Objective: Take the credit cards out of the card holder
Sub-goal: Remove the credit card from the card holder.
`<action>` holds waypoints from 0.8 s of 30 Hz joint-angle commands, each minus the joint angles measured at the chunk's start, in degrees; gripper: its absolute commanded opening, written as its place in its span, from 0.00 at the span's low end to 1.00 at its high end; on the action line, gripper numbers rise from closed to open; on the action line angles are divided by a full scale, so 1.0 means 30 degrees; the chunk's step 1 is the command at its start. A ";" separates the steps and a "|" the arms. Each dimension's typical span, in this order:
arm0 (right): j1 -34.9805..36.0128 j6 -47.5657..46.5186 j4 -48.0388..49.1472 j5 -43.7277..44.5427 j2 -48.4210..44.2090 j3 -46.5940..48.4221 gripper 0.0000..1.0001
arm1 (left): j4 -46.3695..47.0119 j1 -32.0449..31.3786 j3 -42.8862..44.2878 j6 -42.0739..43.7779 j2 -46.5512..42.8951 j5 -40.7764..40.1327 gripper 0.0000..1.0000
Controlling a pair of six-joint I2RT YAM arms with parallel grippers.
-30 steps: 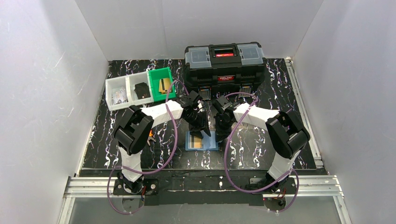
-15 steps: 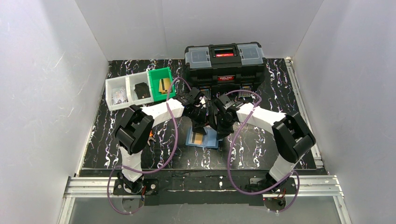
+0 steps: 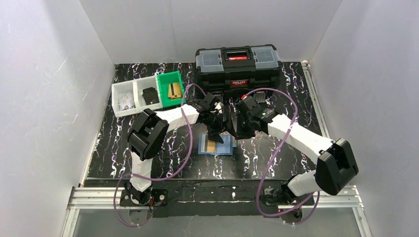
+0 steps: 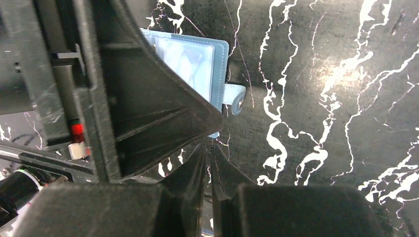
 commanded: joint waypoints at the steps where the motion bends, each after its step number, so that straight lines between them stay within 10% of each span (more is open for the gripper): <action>1: 0.0088 0.0442 -0.0344 0.1118 -0.1061 -0.0218 0.16 | 0.0549 -0.0370 0.0644 -0.0633 0.0098 0.1197 0.79; 18: 0.0066 0.0681 0.1955 -0.3716 0.0307 0.0497 0.24 | -0.4824 0.1619 0.1310 0.2525 -0.3150 -0.2864 0.78; 24: 0.0051 0.1602 0.4535 -0.6645 0.2702 0.0530 0.33 | -0.6203 0.3088 -0.0421 0.3783 -0.4405 -0.4217 0.52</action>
